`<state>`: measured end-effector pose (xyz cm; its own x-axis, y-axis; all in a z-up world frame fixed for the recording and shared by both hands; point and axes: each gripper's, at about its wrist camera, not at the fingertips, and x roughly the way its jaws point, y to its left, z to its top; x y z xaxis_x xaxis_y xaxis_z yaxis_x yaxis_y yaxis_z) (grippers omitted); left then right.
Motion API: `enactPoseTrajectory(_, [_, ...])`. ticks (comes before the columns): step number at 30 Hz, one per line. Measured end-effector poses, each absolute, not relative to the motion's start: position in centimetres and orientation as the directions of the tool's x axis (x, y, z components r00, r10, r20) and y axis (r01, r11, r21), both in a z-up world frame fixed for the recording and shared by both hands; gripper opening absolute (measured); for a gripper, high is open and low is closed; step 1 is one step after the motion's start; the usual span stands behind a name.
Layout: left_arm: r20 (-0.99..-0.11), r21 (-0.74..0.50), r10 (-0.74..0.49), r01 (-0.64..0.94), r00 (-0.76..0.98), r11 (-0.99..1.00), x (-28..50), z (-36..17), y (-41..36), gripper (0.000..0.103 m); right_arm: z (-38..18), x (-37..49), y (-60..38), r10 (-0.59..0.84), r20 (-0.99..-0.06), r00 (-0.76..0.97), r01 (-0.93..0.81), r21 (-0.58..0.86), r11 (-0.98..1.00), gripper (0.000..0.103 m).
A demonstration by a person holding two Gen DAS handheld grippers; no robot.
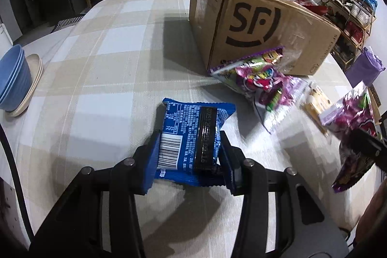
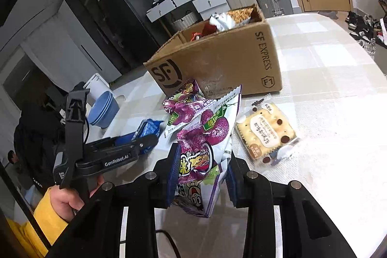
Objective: Organize snacks
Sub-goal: 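Lift the purple candy bag and blue biscuit pack and carry them over the box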
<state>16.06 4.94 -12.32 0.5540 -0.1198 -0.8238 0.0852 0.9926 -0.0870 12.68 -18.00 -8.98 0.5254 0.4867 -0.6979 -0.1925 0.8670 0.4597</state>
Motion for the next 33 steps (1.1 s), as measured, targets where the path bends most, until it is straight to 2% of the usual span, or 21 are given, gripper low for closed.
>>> enactPoseTrajectory(10, [-0.779, -0.103, -0.147, 0.107, 0.610, 0.989, 9.6, -7.9, 4.9, 0.042, -5.0, 8.9, -19.1, 0.485, -0.650, 0.585, -0.192, 0.469, 0.862, 0.033])
enactPoseTrajectory(19, [-0.732, -0.157, -0.226, 0.163, 0.643, 0.974, 3.3, -4.1, 4.0, 0.042, -2.4, 5.5, -19.1, 0.489, -0.618, 0.616, -0.199, 0.478, 0.855, 0.034])
enactPoseTrajectory(33, [-0.684, -0.142, -0.284, 0.259, 0.672, 0.955, -0.1, -0.2, 2.1, 0.042, 0.0, 4.3, -18.2, 0.475, -0.604, 0.640, -0.225, 0.443, 0.868, 0.034])
